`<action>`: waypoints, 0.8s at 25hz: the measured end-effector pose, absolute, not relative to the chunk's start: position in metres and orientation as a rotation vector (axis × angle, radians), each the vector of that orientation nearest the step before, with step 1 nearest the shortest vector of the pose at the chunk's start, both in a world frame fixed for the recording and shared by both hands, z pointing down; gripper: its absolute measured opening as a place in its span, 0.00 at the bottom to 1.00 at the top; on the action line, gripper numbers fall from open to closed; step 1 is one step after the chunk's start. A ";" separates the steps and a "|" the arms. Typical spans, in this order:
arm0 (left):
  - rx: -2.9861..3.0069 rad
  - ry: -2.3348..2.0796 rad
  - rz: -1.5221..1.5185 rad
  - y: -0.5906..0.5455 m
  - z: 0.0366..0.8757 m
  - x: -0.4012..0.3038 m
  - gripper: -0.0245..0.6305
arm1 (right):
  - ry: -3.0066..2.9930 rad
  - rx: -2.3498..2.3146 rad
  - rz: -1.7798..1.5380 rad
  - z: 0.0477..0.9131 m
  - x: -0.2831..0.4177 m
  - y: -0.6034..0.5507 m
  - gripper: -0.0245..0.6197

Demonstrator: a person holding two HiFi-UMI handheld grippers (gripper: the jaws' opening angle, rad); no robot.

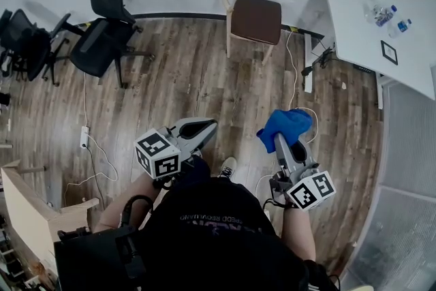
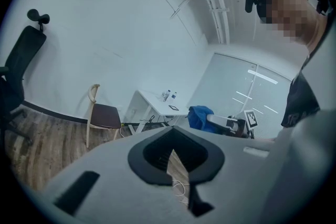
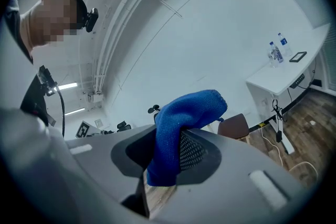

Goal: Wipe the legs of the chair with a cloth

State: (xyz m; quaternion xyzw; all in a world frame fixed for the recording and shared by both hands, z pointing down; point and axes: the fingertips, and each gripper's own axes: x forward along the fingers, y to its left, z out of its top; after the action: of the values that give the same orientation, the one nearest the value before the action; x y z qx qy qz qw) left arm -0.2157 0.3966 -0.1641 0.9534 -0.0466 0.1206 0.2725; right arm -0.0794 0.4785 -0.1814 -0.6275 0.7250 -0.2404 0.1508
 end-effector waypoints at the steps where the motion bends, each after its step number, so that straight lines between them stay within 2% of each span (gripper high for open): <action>1: 2.564 -0.123 0.327 0.394 -0.164 -0.212 0.05 | 2.078 -1.804 -0.690 -0.182 -0.076 0.475 0.20; 10: 2.564 -0.073 0.323 0.342 -0.153 -0.181 0.05 | 2.039 -1.874 -0.697 -0.175 -0.046 0.421 0.20; 20: 2.566 0.009 0.338 0.223 -0.146 -0.137 0.05 | 1.957 -1.984 -0.723 -0.167 -0.002 0.313 0.19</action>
State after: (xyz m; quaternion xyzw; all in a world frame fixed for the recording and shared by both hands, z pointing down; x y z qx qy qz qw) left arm -0.1373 0.2232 -0.1460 0.9537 0.0033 0.1257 0.2733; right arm -0.0016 0.3130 -0.1670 -0.6833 0.6738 -0.2490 0.1308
